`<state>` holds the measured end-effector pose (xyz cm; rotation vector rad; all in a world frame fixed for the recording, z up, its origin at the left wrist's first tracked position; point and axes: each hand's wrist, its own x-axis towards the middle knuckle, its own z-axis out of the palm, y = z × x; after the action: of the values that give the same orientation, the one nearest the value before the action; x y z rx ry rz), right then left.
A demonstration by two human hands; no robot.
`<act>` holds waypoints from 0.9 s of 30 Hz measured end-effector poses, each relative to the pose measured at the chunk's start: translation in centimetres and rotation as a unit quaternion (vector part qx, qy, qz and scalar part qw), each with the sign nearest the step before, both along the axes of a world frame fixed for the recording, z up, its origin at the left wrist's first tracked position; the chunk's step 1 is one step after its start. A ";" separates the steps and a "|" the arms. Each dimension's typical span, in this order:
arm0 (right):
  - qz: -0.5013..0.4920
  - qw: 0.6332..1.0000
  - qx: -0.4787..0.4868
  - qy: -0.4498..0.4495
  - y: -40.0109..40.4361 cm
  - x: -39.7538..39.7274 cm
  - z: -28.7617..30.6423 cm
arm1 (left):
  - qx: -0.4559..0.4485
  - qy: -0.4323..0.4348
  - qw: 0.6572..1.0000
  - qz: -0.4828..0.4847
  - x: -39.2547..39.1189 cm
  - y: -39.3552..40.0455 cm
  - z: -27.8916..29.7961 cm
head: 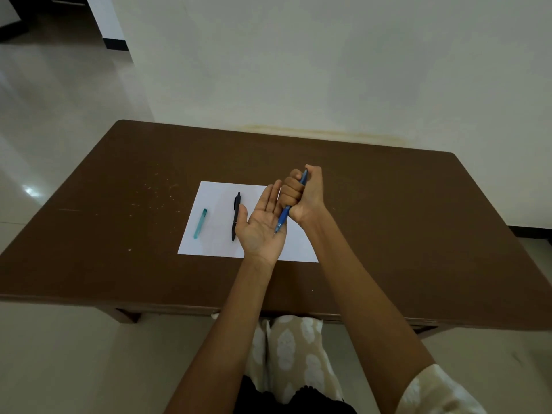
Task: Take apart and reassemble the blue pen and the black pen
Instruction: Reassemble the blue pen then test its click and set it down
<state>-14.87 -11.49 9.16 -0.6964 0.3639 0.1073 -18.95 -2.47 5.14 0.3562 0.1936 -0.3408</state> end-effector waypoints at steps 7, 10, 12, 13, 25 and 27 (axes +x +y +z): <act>0.004 1.000 -0.001 0.005 -0.1 0.1 0.4 | 0.006 -0.010 1.000 -0.001 0.1 0.0 0.3; 0.004 1.000 -0.001 0.004 -0.1 0.1 0.5 | 0.007 -0.013 1.000 -0.002 0.2 -0.1 0.4; 0.005 1.000 -0.006 0.001 -0.2 0.1 0.6 | 0.011 -0.016 1.000 -0.004 0.3 -0.2 0.4; 0.004 1.000 -0.008 0.001 -0.2 0.2 0.6 | 0.010 -0.015 1.000 -0.005 0.3 -0.3 0.4; 0.004 1.000 0.000 -0.006 -0.5 0.4 1.0 | 0.007 -0.011 1.000 -0.004 0.6 -0.4 1.2; 0.007 1.000 -0.001 -0.005 -0.5 0.4 1.0 | 0.007 -0.014 1.000 -0.005 0.7 -0.4 1.2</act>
<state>-14.49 -12.02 10.18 -0.7015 0.3495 0.1174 -18.27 -2.85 6.29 0.3750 0.1671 -0.3445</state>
